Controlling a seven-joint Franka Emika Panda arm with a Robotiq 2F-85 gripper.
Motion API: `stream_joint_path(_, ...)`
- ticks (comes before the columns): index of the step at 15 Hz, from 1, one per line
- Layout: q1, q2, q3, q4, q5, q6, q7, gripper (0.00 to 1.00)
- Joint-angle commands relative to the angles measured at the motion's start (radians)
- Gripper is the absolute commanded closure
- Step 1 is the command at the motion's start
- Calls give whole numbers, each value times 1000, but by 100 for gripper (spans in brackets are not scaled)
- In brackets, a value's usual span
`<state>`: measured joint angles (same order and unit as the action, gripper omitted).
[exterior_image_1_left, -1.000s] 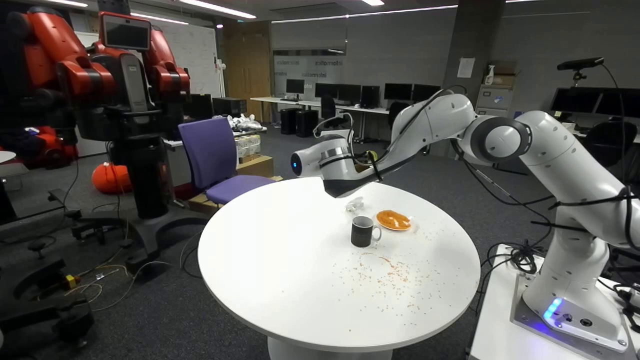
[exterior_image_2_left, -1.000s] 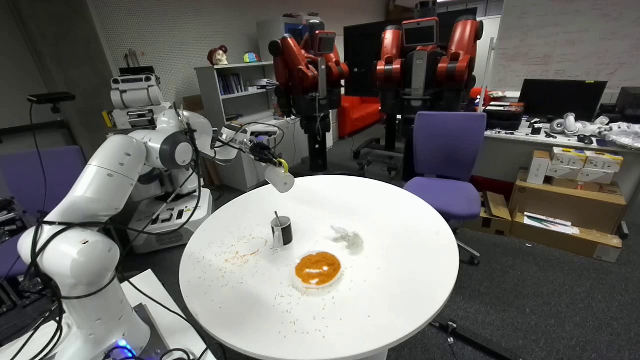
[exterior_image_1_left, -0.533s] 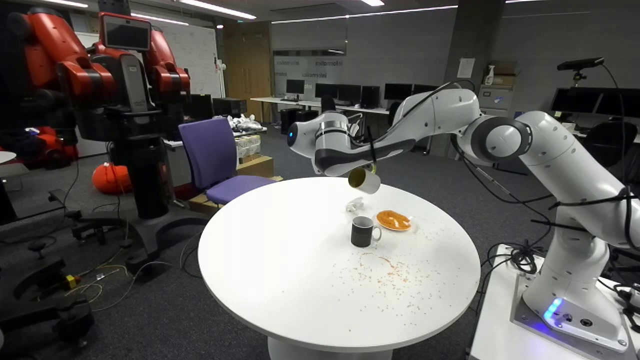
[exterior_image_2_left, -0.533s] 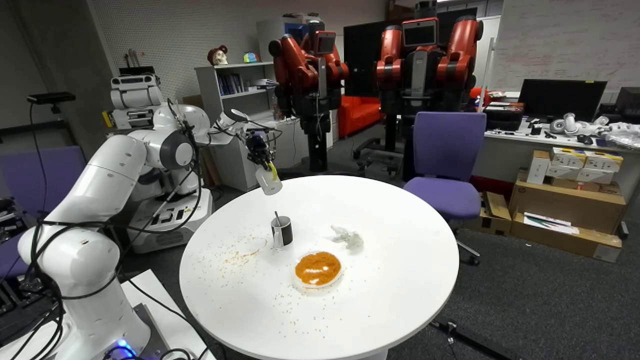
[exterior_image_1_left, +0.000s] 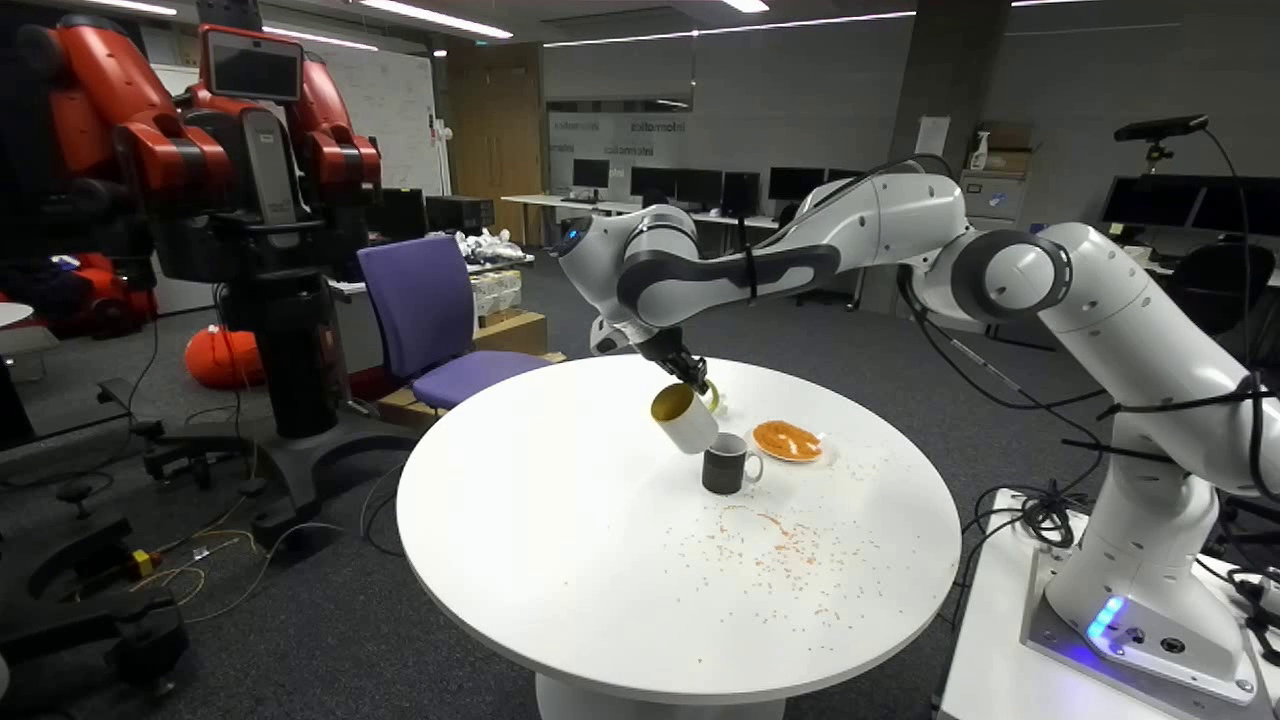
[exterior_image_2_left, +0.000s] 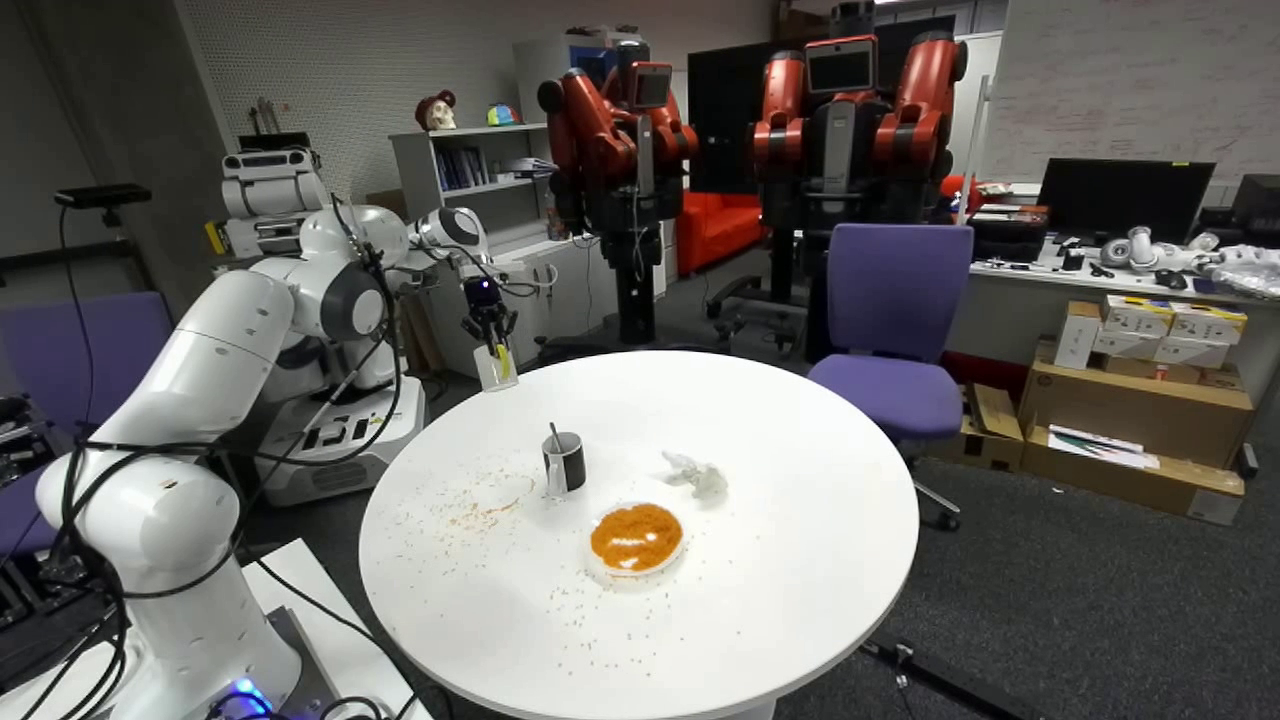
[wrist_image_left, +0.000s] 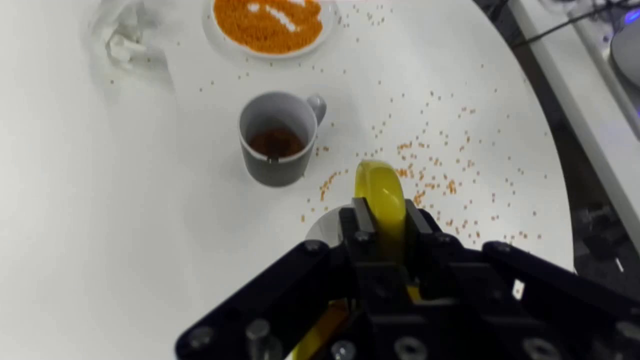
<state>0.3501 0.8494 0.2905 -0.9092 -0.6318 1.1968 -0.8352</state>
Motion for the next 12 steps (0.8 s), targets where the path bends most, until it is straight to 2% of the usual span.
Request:
stream_joint_path(1, -50, -63, 52, -110, 95, 189, 125, 95)
stream_joint_path(6, -142, -132, 80, -338, 151, 587, 292, 95)
stream_joint_path(12, -231, -188, 70, -597, 111, 1060, 539, 95)
